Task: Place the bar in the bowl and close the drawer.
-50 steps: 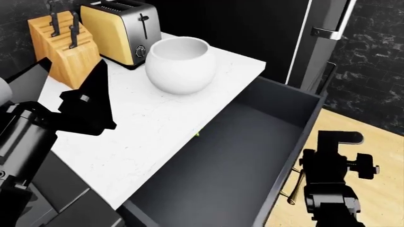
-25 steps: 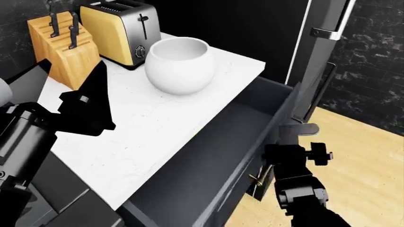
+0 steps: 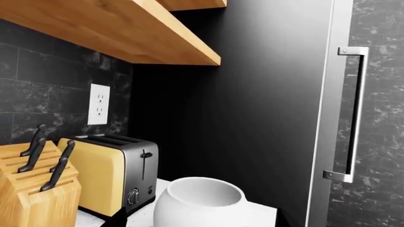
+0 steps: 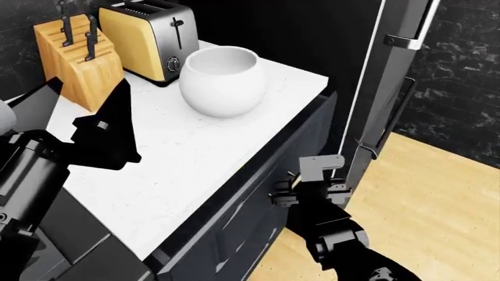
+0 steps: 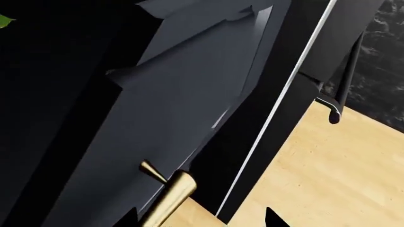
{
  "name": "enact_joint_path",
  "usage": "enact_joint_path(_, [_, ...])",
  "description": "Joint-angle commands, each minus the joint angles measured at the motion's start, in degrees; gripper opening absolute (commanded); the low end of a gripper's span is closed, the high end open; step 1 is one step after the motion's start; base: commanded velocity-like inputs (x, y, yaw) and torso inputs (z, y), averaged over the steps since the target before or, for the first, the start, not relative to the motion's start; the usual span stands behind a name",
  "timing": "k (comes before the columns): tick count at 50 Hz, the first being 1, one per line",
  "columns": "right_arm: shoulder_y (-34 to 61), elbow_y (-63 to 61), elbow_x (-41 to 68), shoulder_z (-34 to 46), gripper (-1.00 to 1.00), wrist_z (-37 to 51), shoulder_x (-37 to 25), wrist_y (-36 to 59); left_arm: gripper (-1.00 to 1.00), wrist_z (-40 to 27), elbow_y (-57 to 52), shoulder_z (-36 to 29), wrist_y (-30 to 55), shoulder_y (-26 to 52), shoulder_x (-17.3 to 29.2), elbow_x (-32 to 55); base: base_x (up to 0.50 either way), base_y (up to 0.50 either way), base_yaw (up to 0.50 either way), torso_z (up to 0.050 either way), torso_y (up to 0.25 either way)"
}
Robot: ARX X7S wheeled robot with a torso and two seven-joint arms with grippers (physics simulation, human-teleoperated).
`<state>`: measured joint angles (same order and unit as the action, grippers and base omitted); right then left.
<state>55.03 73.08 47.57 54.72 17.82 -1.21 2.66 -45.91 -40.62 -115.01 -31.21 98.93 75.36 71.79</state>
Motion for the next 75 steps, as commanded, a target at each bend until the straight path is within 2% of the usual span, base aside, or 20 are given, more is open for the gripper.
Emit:
enact_joint_path(1, [-1.7, 1.9, 0.0, -5.6, 1.00, -2.9, 1.2, 1.4, 1.00, 0.1, 0.2, 0.2, -0.2, -0.6, 0.0, -0.1, 0.00, 0.00, 0.00, 0.000, 0.000])
enact_joint_path(10, [-1.1, 1.9, -17.3, -26.1, 1.00, -5.0, 0.7, 0.7, 1.00, 0.0, 0.1, 0.5, 0.0, -0.6, -0.1, 0.0, 0.00, 0.00, 0.00, 0.000, 0.000])
enact_joint_path(15, [0.0, 1.3, -21.3, -29.8, 1.00, -5.0, -0.3, -2.4, 1.00, -0.1, 0.1, 0.7, 0.2, -0.6, -0.4, 0.1, 0.00, 0.00, 0.00, 0.000, 0.000])
enact_joint_path(18, [-9.1, -23.3, -18.4, -29.4, 1.00, 2.6, -8.0, 11.8, 1.00, -0.2, 0.1, 0.8, 0.6, -0.4, -0.7, 0.3, 0.00, 0.00, 0.00, 0.000, 0.000])
enact_joint_path(21, [-13.3, -48.3, -15.3, -30.6, 1.00, 7.4, -13.1, 19.0, 1.00, -0.2, 0.0, 1.0, 0.9, -0.3, -1.0, 0.5, 0.00, 0.00, 0.00, 0.000, 0.000])
enact_joint_path(26, [-17.2, -68.8, -10.3, -33.8, 1.00, 13.3, -19.4, 26.3, 1.00, -0.2, -0.3, 1.3, 1.4, 0.0, -1.1, 0.7, 0.00, 0.00, 0.00, 0.000, 0.000])
enact_joint_path(36, [-21.7, -96.2, -1.2, -42.8, 1.00, 23.6, -29.6, 34.7, 1.00, -1.6, -0.3, 1.5, 3.6, 0.1, -4.7, 0.4, 0.00, 0.00, 0.00, 0.000, 0.000])
enact_joint_path(42, [-26.5, -108.3, 4.0, -50.8, 1.00, 29.4, -36.6, 37.3, 1.00, -4.7, -0.1, 3.0, 8.1, 3.2, -10.2, 0.0, 0.00, 0.00, 0.00, 0.000, 0.000])
enact_joint_path(52, [-40.4, -120.0, 12.4, -68.9, 1.00, 34.4, -45.1, 36.3, 1.00, -3.5, 6.1, 5.3, 12.2, 6.4, -24.6, 10.4, 0.00, 0.00, 0.00, 0.000, 0.000])
enact_joint_path(56, [-45.3, -122.2, 13.9, -74.7, 1.00, 34.7, -46.2, 35.3, 1.00, 1.1, 10.0, 6.8, 10.5, 5.5, -29.6, 12.3, 0.00, 0.00, 0.00, 0.000, 0.000])
enact_joint_path(62, [-50.0, -124.4, 15.7, -81.1, 1.00, 34.9, -46.7, 34.5, 1.00, 11.8, 17.7, 9.5, 6.1, 1.4, -36.9, 17.9, 0.00, 0.00, 0.00, 0.000, 0.000])
enact_joint_path(70, [-53.6, -126.5, 18.7, -87.3, 1.00, 35.7, -47.5, 34.3, 1.00, 19.0, 27.6, 9.0, 7.8, -1.3, -46.0, 20.8, 0.00, 0.00, 0.00, 0.000, 0.000])
enact_joint_path(75, [-54.3, -127.5, 19.6, -88.4, 1.00, 36.0, -47.8, 34.3, 1.00, 23.0, 33.4, 7.8, 10.5, -3.2, -51.5, 23.0, 0.00, 0.00, 0.00, 0.000, 0.000])
